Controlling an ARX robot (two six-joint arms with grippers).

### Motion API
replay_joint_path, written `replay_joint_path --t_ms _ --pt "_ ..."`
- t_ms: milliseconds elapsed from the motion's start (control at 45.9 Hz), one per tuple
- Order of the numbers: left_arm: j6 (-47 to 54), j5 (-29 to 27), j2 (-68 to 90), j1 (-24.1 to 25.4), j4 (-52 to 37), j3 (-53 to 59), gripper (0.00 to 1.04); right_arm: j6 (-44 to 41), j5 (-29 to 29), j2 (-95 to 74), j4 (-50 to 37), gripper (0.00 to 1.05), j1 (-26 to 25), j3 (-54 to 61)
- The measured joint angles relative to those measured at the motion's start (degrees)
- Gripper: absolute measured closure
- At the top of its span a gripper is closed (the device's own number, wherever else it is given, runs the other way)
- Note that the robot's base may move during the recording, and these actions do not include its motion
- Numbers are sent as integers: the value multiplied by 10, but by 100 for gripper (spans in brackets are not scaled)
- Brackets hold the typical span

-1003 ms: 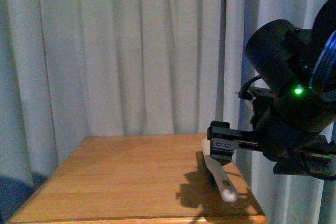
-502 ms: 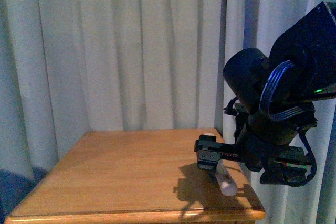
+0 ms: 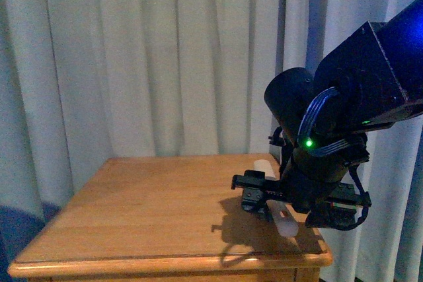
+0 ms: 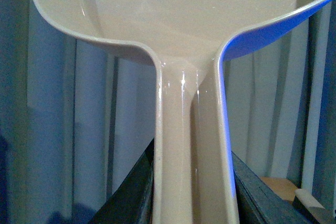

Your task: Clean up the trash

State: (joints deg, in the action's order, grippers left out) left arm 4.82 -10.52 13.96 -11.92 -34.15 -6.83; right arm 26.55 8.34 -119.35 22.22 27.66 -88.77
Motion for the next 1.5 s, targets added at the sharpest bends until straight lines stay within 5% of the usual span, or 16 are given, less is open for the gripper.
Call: replay_joint_path --t_ms 371,632,1069,1505 --pt "0 0 0 0 0 0 78 -3 -1 -4 -9 84 0 3" --pt "0 0 0 0 0 0 78 -37 12 35 -70 85 -2 68" --pt "0 0 0 0 0 0 78 -222 46 461 -416 85 -41 462" --pt "0 0 0 0 0 0 78 -291 131 772 -470 85 -25 635"
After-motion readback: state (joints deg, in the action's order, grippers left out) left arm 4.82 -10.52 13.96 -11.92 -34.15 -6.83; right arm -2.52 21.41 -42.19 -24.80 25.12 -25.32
